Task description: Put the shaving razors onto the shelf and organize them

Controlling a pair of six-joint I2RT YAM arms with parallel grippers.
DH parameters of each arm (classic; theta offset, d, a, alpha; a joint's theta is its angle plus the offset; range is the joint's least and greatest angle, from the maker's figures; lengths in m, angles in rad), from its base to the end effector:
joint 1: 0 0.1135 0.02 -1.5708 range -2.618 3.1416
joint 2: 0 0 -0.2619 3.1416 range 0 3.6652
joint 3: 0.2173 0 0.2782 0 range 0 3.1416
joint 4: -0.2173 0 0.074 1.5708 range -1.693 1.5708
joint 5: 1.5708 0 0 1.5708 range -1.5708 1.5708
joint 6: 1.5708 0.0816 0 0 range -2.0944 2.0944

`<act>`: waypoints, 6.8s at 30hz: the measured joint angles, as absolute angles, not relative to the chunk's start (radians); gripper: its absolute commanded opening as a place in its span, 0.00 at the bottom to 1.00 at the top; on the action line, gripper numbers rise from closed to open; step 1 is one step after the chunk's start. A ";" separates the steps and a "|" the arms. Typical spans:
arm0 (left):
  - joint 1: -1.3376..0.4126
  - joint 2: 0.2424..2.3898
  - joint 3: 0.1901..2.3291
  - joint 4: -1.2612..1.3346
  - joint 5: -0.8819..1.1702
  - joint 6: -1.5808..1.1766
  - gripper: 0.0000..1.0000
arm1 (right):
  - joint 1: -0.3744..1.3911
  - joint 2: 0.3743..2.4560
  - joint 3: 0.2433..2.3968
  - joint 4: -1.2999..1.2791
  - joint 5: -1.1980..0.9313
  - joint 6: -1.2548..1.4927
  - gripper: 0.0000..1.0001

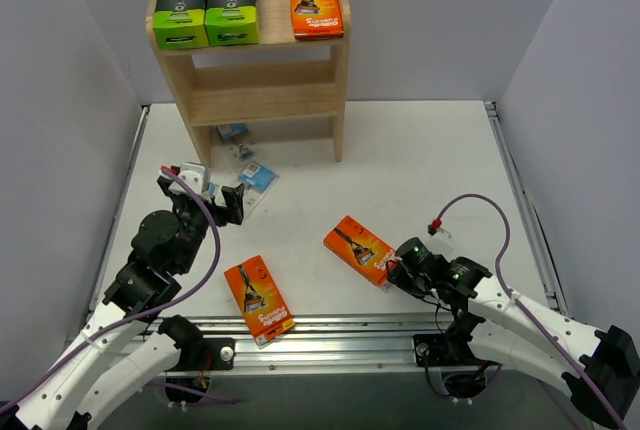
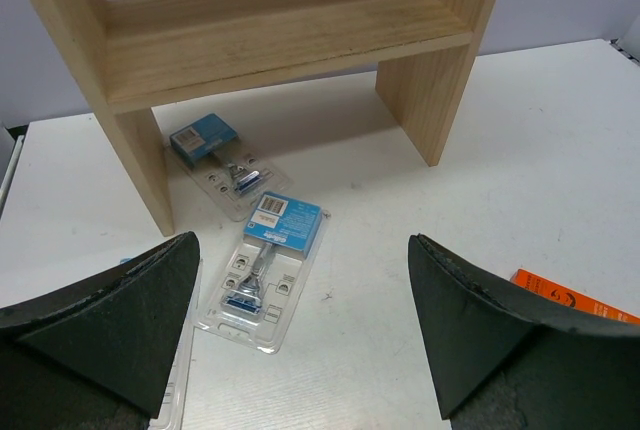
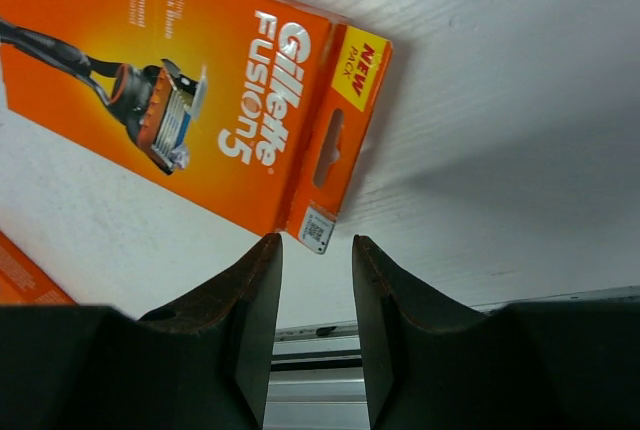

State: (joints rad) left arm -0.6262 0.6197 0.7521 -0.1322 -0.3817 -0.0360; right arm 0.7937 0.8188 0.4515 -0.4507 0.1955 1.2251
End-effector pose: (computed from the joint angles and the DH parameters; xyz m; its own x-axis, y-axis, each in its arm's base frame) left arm 0.1944 -0.1031 0.3610 -0.0085 -0.0350 -0.9993 0.2419 0.9696 -0.0361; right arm 0.1666 0.1468 0.1508 -0.7438 0.5600 -0.3650 0.2760 0.7547 0.5952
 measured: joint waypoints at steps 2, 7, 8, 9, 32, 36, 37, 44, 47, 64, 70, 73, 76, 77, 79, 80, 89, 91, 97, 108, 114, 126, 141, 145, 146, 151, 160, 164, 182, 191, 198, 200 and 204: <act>-0.627 0.620 0.752 -0.133 -0.382 -0.036 0.94 | 0.794 0.819 0.436 -0.453 0.196 1.232 0.30; -0.628 0.620 0.752 -0.135 -0.381 -0.036 0.94 | 0.794 0.807 0.395 -0.444 0.197 1.252 0.30; -0.629 0.621 0.752 -0.137 -0.381 -0.036 0.94 | 0.794 0.808 0.389 -0.439 0.197 1.255 0.30; -0.630 0.622 0.752 -0.139 -0.381 -0.036 0.94 | 0.794 0.809 0.384 -0.432 0.197 1.258 0.31; -0.671 0.638 0.752 -0.143 -0.376 -0.036 0.94 | 0.752 0.935 0.351 -0.275 0.224 1.268 0.22; -0.673 0.645 0.752 -0.144 -0.372 -0.036 0.94 | 0.739 0.936 0.351 -0.254 0.224 1.266 0.12; -0.673 0.646 0.752 -0.144 -0.371 -0.036 0.94 | 0.734 0.937 0.351 -0.248 0.224 1.264 0.09; -0.673 0.650 0.752 -0.144 -0.371 -0.030 0.94 | 0.713 0.952 0.352 -0.202 0.224 1.253 0.00; -0.673 0.651 0.752 -0.144 -0.371 -0.027 0.94 | 0.713 0.985 0.369 -0.184 0.223 1.245 0.00; -0.674 0.679 0.752 -0.163 -0.386 -0.015 0.94 | 0.716 1.347 0.696 0.067 0.146 1.226 0.00; -0.675 0.692 0.752 -0.174 -0.401 -0.014 0.94 | 0.757 1.516 0.802 0.160 0.088 1.204 0.06; -0.675 0.701 0.752 -0.178 -0.407 -0.014 0.94 | 0.784 1.544 0.807 0.271 0.001 1.187 0.29; -0.675 0.708 0.752 -0.183 -0.409 -0.014 0.94 | 0.801 1.551 0.803 0.385 -0.100 1.162 0.46; -0.675 0.709 0.752 -0.184 -0.410 -0.014 0.94 | 0.806 1.549 0.802 0.411 -0.124 1.150 0.47; -0.675 0.710 0.752 -0.185 -0.410 -0.014 0.94 | 0.805 1.542 0.799 0.420 -0.148 1.130 0.48; -0.675 0.710 0.753 -0.185 -0.409 -0.014 0.94 | 0.801 1.536 0.790 0.422 -0.154 1.121 0.49; -0.675 0.714 0.756 -0.192 -0.409 -0.014 0.94 | 0.666 1.493 0.724 0.352 -0.173 1.053 0.34; -0.675 0.715 0.756 -0.192 -0.409 -0.013 0.94 | 0.650 1.494 0.707 0.351 -0.173 1.045 0.34; -0.675 0.728 0.756 -0.192 -0.413 -0.014 0.94 | 0.641 1.588 0.683 0.386 -0.202 1.027 0.33; -0.675 0.738 0.756 -0.192 -0.416 0.004 0.94 | 0.641 1.705 0.690 0.508 -0.263 1.019 0.33; -0.675 0.746 0.756 -0.192 -0.416 0.014 0.94 | 0.642 1.731 0.693 0.559 -0.282 1.021 0.32; -0.675 0.748 0.756 -0.193 -0.416 0.017 0.94 | 0.656 1.782 0.711 0.623 -0.300 1.039 0.20; -0.675 0.756 0.756 -0.193 -0.416 0.020 0.94 | 0.655 1.770 0.688 0.691 -0.323 1.156 0.00; -0.675 0.767 0.758 -0.200 -0.418 0.007 0.94 | 0.655 1.699 0.680 0.693 -0.322 1.218 0.00; -0.675 0.774 0.762 -0.208 -0.420 -0.006 0.94 | 0.655 1.673 0.680 0.693 -0.321 1.236 0.00; -0.675 0.826 0.826 -0.270 -0.399 -0.082 0.94 | 0.655 1.509 0.680 0.688 -0.285 1.307 0.00; -0.690 0.838 0.925 -0.348 -0.098 -0.014 0.94 | 0.655 1.317 0.733 0.484 -0.192 1.324 0.00; -0.726 0.850 1.016 -0.424 0.012 0.056 0.94 | 0.655 1.272 0.741 0.420 -0.168 1.315 0.00; -1.073 1.176 1.235 -0.637 -0.146 0.240 0.94 | 0.675 1.182 0.741 0.328 -0.132 1.315 0.00; -1.075 1.323 1.314 -0.657 -0.340 0.249 0.97 | 0.691 1.148 0.741 0.310 -0.122 1.315 0.00; -1.075 1.391 1.363 -0.670 -0.411 0.250 0.93 | 0.696 1.113 0.737 0.302 -0.112 1.315 0.00; -1.075 1.399 1.366 -0.673 -0.416 0.254 0.88 | 0.696 1.103 0.735 0.302 -0.111 1.315 0.00; -1.075 1.416 1.377 -0.682 -0.420 0.257 0.72 | 0.696 1.093 0.727 0.299 -0.110 1.316 0.00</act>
